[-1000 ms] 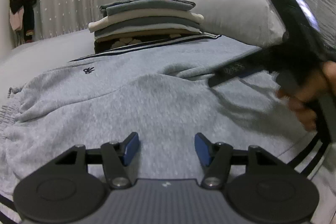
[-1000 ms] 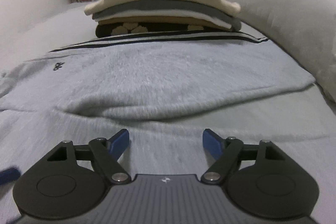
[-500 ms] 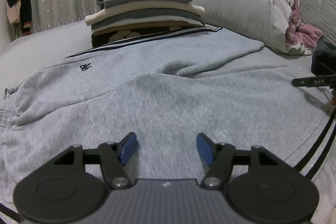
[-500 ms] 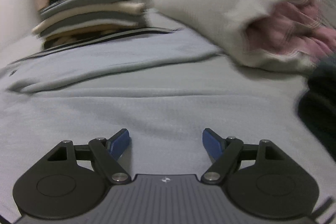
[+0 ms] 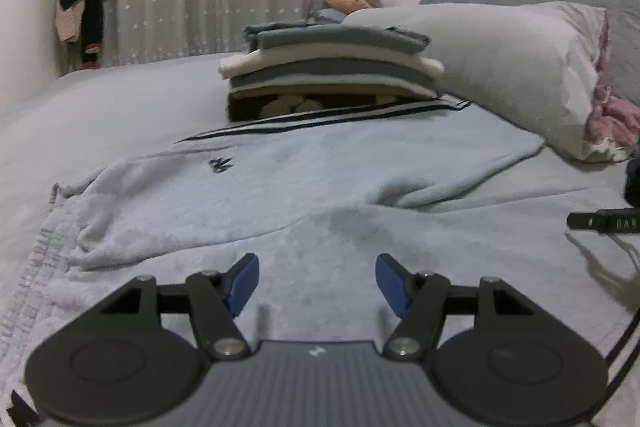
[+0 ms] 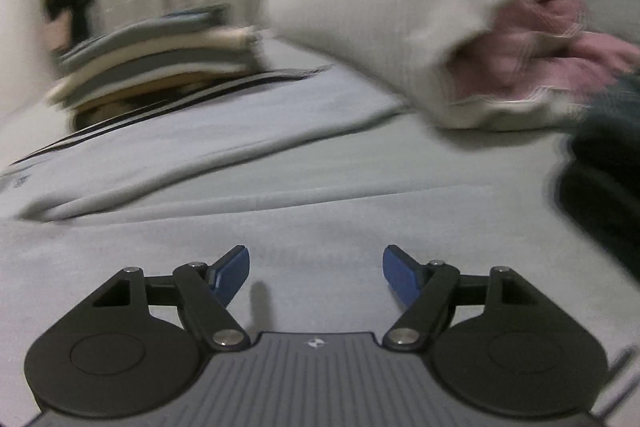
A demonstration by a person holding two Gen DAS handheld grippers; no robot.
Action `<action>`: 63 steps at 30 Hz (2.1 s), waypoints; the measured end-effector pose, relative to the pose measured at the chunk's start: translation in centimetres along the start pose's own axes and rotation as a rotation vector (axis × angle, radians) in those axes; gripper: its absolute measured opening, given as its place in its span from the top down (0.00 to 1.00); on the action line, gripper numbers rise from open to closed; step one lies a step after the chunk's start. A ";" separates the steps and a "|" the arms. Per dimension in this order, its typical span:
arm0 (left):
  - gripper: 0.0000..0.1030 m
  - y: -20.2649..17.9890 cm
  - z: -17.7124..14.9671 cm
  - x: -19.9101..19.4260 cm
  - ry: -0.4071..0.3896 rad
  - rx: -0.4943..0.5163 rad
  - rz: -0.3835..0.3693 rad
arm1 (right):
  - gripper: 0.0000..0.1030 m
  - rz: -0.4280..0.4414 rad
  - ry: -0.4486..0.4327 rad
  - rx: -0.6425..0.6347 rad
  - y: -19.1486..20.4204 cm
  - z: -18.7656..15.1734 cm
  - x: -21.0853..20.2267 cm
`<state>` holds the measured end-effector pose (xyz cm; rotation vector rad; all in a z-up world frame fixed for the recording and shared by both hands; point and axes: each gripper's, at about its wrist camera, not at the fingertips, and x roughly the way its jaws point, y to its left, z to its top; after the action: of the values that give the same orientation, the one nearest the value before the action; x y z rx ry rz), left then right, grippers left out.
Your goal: Fold clothes
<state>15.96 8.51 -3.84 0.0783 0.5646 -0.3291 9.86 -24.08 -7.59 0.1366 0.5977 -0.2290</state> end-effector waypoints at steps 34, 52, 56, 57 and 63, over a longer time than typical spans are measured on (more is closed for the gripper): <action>0.40 10.6 1.0 -2.2 0.045 -0.428 0.287 | 0.25 0.478 0.105 -0.313 20.4 1.2 -1.8; 0.77 14.9 1.7 0.5 -0.032 -0.598 0.258 | 0.29 0.715 0.084 -0.711 29.7 11.4 10.8; 0.78 15.7 1.6 1.4 -0.012 -0.644 0.246 | 0.29 0.753 0.072 -0.754 30.4 12.7 13.9; 0.78 15.8 1.6 1.6 -0.007 -0.651 0.244 | 0.29 0.763 0.067 -0.771 30.5 13.0 14.6; 0.78 16.5 1.4 3.1 0.031 -0.691 0.237 | 0.29 0.790 0.078 -0.851 32.2 14.6 18.6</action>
<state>24.50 23.02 -4.61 -0.5140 0.6670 0.1090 40.79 1.00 -4.25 -0.4445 0.6331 0.7997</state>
